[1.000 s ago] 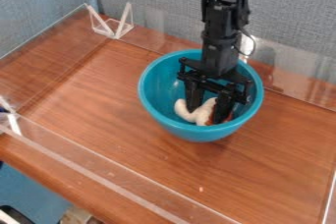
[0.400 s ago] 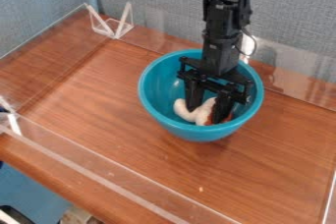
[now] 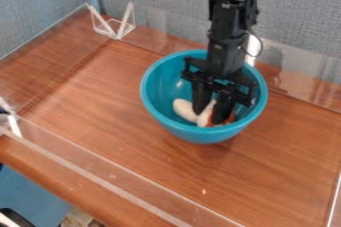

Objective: Remove the mushroom from inside the blue bowl and put it on the table

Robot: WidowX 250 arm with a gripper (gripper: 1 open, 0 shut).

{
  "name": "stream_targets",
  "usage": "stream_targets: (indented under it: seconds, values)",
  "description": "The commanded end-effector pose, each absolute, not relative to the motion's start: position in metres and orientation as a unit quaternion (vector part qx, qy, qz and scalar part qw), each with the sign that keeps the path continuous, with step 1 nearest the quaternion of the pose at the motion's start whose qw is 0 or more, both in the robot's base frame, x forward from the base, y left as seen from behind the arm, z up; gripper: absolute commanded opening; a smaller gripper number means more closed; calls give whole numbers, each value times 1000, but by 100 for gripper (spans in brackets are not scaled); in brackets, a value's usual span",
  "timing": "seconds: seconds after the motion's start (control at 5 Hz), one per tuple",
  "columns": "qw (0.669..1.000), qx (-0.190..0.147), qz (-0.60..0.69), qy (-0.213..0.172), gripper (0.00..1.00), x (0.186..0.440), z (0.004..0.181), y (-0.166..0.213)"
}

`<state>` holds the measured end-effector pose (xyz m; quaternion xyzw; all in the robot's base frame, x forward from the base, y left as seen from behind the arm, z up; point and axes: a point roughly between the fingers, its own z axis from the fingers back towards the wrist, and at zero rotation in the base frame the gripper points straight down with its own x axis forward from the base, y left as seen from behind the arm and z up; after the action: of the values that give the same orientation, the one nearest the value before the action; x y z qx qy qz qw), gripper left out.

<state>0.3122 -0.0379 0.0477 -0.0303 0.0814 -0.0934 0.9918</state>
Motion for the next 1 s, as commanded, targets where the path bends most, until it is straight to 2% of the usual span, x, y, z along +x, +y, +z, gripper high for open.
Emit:
stream_targets:
  seconds: [0.0,0.2,0.6,0.8]
  values:
    - [992,-25,-115,44,0,315,78,-46]
    - [991,-20,-125,35,0,313,92,-51]
    - [984,-2,-180,-7,0,304,140,-81]
    - [975,-5,-224,-10,0,297,135,-112]
